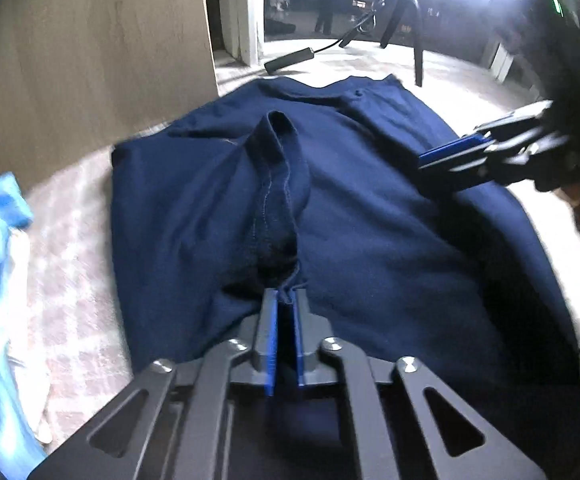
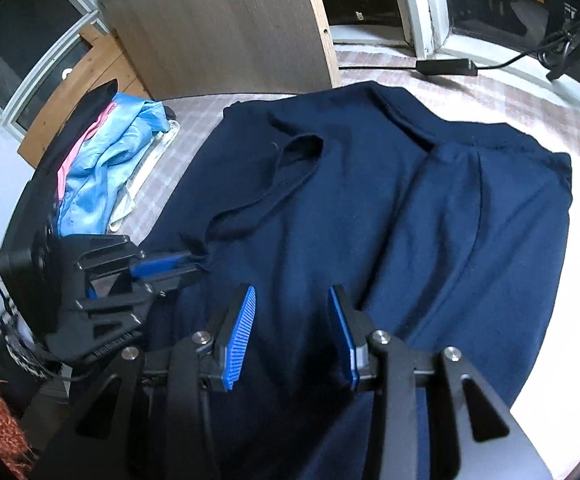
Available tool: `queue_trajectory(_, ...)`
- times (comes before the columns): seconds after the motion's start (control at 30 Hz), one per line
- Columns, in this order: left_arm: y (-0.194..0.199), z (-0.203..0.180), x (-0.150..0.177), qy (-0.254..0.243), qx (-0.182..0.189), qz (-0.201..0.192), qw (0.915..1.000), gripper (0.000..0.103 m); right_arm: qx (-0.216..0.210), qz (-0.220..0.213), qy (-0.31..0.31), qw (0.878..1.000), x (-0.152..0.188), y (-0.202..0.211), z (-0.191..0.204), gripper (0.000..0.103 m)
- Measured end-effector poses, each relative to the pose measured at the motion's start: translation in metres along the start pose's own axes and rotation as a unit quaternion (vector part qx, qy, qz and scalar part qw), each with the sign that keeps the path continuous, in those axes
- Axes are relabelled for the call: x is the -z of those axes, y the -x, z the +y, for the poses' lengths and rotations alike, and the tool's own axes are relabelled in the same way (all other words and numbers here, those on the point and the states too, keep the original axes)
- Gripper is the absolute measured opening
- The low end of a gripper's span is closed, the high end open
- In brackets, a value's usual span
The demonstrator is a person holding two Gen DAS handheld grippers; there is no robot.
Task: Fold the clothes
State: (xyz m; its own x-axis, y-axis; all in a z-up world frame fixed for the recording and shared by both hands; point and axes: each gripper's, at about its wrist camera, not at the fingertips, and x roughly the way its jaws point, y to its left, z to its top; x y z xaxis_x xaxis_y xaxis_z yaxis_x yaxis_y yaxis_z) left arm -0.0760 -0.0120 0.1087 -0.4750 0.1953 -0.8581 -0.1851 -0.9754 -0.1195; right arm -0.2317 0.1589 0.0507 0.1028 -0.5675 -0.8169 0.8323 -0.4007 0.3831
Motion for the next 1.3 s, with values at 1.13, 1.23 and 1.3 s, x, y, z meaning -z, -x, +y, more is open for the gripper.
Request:
queue_trajectory(1.13, 0.179, 0.032, 0.14, 0.158, -0.019, -0.043, 0.9864, 0.042, 0.04, -0.101, 0.031, 0.994, -0.048, 0.061, 0.008, 0.008)
queue_trajectory(1.23, 0.217, 0.037, 0.19, 0.195, -0.043, -0.044, 0.9788, 0.042, 0.042, -0.104, 0.027, 0.993, -0.022, 0.091, 0.019, 0.019)
queue_trajectory(1.3, 0.232, 0.036, 0.226, 0.22, -0.053, -0.042, 0.9732, 0.042, 0.046, -0.102, 0.027, 0.993, 0.002, 0.102, 0.03, 0.022)
